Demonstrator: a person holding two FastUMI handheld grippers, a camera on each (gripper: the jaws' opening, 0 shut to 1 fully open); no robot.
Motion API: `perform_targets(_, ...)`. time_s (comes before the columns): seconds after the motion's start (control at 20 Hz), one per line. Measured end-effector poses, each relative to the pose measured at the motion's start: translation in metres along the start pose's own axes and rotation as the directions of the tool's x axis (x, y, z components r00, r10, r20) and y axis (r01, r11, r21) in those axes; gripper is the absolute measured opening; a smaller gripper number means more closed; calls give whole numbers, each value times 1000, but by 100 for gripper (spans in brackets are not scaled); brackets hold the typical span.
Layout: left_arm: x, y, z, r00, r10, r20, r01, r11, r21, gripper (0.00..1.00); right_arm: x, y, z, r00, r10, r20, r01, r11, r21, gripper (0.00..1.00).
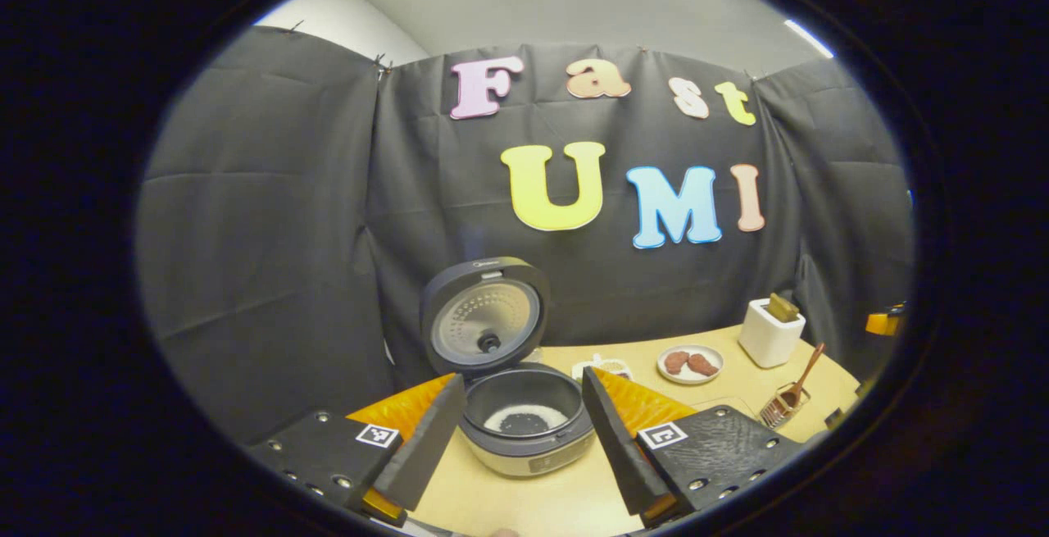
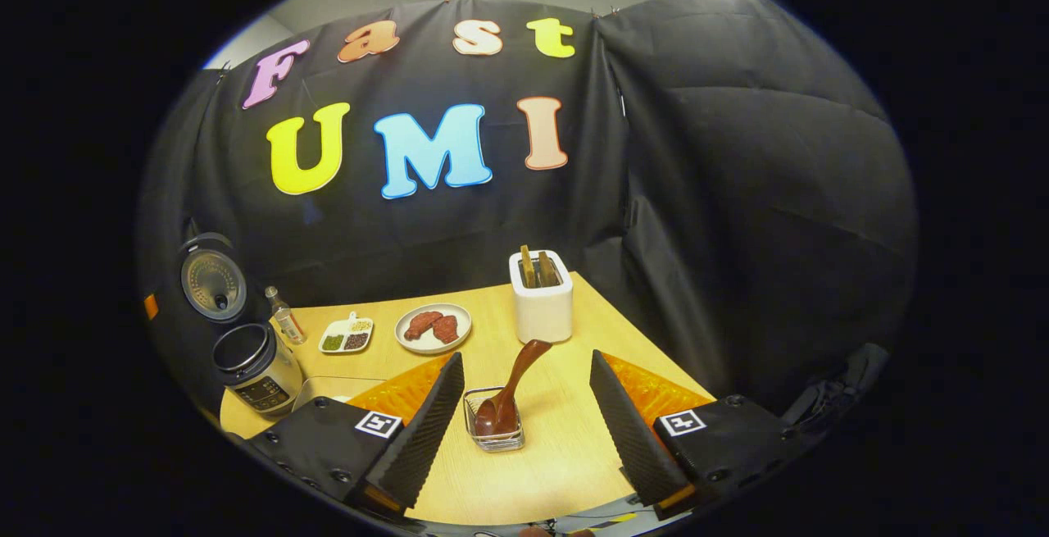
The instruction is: Close the left gripper, press the button to open the rice cooker; take a wooden spoon from the chopstick holder with the right hand, scoop a spoonful of rice and pour it into the rice cooker, then put the wooden spoon back into the chopstick holder.
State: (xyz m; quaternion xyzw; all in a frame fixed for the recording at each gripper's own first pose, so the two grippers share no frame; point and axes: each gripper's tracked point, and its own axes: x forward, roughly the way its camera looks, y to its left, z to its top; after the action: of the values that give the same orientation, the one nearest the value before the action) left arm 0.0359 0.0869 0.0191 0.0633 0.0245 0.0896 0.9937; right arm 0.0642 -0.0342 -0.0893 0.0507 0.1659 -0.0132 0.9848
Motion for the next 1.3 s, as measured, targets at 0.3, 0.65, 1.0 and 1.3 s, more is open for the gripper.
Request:
perform_targets(0.3, 2, -7, -25, 994, 76, -80, -82, 994, -67, 86, 57, -3, -9, 994, 27, -108, -23, 999, 37, 98)
perform_targets(0.65, 11, -41, -29, 984, 135, -120, -139, 990, -28, 94, 131, -6, -50, 946, 121, -300, -68, 981, 180, 98)
perform_targets(1.0, 10, -63, -53, 949, 221, -223, -240, 969, -62, 90, 189, 4, -96, 893, 213, -396, -122, 963, 242, 98)
perform_targets(1.3, -7, -79, -67, 917, 271, -293, -304, 950, -73, 90, 230, 20, -109, 859, 307, -410, -202, 938, 281, 88)
